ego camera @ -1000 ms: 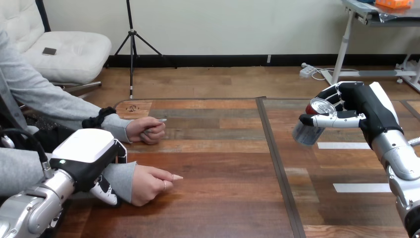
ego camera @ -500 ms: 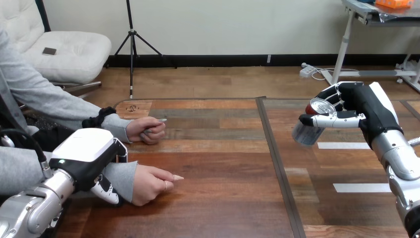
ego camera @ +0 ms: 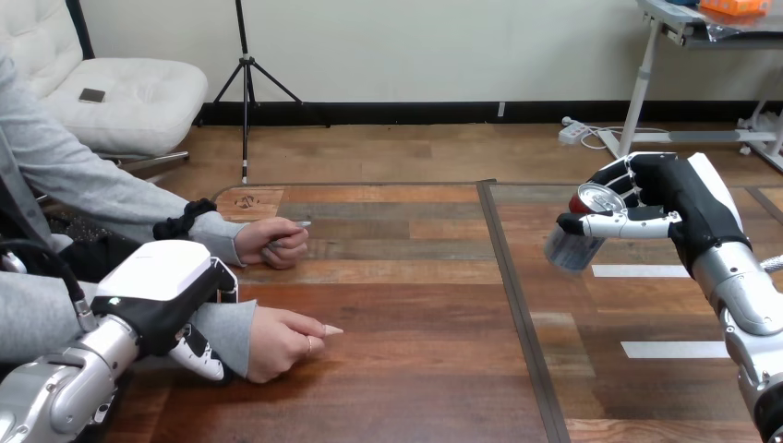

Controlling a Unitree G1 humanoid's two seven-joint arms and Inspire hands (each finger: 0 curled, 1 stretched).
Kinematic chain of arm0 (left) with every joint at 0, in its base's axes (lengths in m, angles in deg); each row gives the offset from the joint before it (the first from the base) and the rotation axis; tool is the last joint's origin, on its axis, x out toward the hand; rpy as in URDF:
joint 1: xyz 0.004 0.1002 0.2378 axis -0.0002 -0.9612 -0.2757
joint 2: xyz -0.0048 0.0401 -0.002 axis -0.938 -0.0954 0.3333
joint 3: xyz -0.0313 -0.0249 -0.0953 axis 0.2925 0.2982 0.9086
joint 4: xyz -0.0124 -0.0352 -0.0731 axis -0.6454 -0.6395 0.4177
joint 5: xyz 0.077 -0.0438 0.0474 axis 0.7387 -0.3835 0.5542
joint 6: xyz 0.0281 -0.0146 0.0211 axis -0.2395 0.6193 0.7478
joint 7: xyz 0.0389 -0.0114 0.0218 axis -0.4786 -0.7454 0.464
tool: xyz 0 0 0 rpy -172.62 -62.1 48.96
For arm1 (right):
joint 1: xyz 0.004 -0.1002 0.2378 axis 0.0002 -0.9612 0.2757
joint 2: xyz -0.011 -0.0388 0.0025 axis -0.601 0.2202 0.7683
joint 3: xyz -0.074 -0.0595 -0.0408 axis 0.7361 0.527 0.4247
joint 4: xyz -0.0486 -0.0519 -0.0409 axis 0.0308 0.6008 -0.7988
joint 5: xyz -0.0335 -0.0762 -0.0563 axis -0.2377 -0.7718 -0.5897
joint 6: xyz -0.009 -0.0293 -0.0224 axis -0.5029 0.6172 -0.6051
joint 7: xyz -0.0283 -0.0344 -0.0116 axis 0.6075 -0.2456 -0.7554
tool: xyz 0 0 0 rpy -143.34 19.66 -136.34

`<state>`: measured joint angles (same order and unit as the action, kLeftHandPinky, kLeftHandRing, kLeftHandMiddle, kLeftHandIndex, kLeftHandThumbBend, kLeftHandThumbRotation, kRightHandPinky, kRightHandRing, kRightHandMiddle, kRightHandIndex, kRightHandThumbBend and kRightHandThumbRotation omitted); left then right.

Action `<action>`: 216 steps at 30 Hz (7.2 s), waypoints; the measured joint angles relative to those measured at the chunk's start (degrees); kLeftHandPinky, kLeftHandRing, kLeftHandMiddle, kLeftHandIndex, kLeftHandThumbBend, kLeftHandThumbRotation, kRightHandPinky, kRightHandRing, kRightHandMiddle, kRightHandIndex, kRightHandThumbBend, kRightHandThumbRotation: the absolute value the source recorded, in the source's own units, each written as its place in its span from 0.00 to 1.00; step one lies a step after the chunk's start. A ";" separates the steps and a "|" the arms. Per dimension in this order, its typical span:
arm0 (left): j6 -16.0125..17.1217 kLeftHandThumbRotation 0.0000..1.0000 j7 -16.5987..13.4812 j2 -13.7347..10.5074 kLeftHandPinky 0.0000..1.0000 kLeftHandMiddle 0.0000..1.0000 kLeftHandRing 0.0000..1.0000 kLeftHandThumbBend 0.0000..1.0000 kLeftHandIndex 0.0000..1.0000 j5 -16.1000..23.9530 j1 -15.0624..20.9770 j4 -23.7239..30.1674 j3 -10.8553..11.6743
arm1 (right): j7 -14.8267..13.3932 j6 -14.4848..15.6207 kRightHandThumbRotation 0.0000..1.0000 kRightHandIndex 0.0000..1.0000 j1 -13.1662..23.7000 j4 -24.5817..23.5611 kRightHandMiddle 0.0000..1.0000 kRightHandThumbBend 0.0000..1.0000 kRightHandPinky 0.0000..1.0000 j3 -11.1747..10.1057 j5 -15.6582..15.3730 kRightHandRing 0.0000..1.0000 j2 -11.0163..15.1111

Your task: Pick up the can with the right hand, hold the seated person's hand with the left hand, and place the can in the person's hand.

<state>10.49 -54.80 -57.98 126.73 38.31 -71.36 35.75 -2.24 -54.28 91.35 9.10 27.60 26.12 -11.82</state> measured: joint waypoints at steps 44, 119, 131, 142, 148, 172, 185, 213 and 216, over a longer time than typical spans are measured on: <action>4.49 0.00 -1.16 -0.39 0.22 0.29 0.25 0.87 0.29 -4.35 -0.22 2.93 4.58 | 1.66 -0.52 0.00 0.44 0.00 -3.80 0.43 0.85 0.37 0.20 0.14 0.39 -2.85; 4.57 0.00 -0.89 5.04 0.18 0.28 0.23 0.78 0.28 -5.45 0.06 8.45 6.92 | -0.65 -1.13 0.00 0.43 -0.07 -9.00 0.42 0.87 0.30 6.03 -4.45 0.34 -16.65; 4.02 0.00 -0.89 6.56 0.17 0.27 0.22 0.77 0.27 -5.33 0.13 8.44 6.92 | -0.35 -1.13 0.00 0.43 -0.10 -11.42 0.42 0.86 0.32 6.81 -4.33 0.35 -18.90; 2.48 0.00 -0.82 7.73 0.17 0.27 0.22 0.76 0.27 -5.32 0.18 8.43 6.92 | -0.21 -1.13 0.00 0.42 -0.68 -12.96 0.42 0.85 0.31 7.26 -4.36 0.34 -20.32; 1.57 0.00 -0.65 8.38 0.17 0.28 0.23 0.75 0.28 -5.30 0.20 8.43 6.92 | -0.21 -1.13 0.00 0.42 -1.34 -13.49 0.42 0.85 0.31 7.93 -4.44 0.34 -20.63; 0.14 0.00 0.10 9.77 0.19 0.28 0.23 0.74 0.29 -4.50 0.26 8.43 6.91 | 0.98 -1.13 0.00 0.42 -4.12 -15.56 0.42 0.85 0.30 9.44 -4.53 0.34 -20.92; -0.18 0.00 0.35 9.88 0.18 0.28 0.23 0.74 0.29 -4.50 0.32 8.40 6.91 | 1.78 -1.13 0.00 0.43 -5.11 -18.03 0.41 0.84 0.30 9.68 -4.57 0.33 -20.53; -0.19 0.00 0.36 10.01 0.19 0.30 0.24 0.75 0.30 -4.62 0.94 8.44 7.04 | 4.97 2.39 0.07 0.53 -5.40 -22.80 0.52 0.83 0.43 9.26 -3.20 0.49 -20.31; -0.46 0.00 0.57 10.01 0.21 0.33 0.27 0.74 0.33 -4.68 0.98 8.71 7.13 | 5.48 3.36 0.15 0.55 -5.68 -23.92 0.54 0.82 0.45 9.10 -2.46 0.51 -20.30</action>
<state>10.03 -54.23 -47.97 122.05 39.29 -62.65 42.88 3.24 -50.92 85.67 -14.83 36.70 23.66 -32.12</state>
